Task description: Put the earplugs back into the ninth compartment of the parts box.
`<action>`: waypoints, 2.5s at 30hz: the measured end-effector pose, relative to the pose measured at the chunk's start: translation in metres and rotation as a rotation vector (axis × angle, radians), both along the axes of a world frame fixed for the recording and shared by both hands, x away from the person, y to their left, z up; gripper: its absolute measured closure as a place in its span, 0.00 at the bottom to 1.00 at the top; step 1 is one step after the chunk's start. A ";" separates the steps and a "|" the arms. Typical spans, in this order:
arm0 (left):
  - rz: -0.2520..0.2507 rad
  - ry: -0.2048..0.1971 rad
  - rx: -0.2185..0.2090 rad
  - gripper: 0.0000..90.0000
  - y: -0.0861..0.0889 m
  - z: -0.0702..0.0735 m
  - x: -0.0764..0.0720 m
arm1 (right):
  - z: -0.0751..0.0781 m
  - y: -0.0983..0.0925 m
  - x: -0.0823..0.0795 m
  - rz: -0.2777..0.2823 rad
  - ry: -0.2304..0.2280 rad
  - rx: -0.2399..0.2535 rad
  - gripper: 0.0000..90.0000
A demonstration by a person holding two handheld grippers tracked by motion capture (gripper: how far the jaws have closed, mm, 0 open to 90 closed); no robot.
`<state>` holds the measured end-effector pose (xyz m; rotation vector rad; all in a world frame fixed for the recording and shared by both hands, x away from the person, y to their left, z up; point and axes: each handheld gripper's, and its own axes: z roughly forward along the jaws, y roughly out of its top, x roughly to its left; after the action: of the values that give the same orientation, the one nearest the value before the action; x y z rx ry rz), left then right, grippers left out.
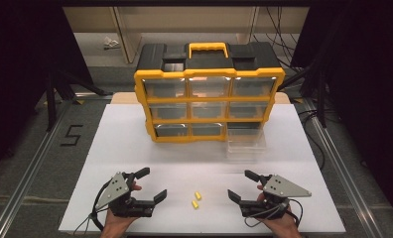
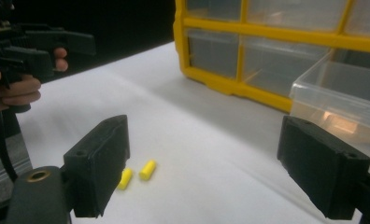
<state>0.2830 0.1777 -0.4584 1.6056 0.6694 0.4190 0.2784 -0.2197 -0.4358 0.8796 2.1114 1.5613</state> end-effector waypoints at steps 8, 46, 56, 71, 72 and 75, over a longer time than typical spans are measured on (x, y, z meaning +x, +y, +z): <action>0.000 0.002 0.002 0.09 0.000 0.000 0.000 | 0.000 0.026 0.011 0.090 0.073 -0.123 0.23; -0.003 0.000 0.004 0.09 -0.001 0.000 0.000 | -0.031 0.106 0.056 0.213 0.354 -0.451 0.51; -0.002 0.002 0.006 0.09 -0.001 0.000 0.000 | -0.036 0.113 0.061 0.212 0.385 -0.483 0.63; 0.000 0.006 0.008 0.09 -0.001 -0.001 0.000 | -0.040 0.120 0.061 0.237 0.393 -0.541 0.89; 0.000 0.006 0.008 0.09 -0.001 -0.001 0.000 | -0.040 0.120 0.061 0.237 0.393 -0.541 0.89; 0.001 0.005 0.004 0.09 -0.001 -0.001 0.000 | -0.038 0.118 0.062 0.236 0.390 -0.534 0.90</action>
<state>0.2835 0.1769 -0.4589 1.6108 0.6737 0.4172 0.3404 -0.1014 -0.4743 0.8042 2.8041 0.8717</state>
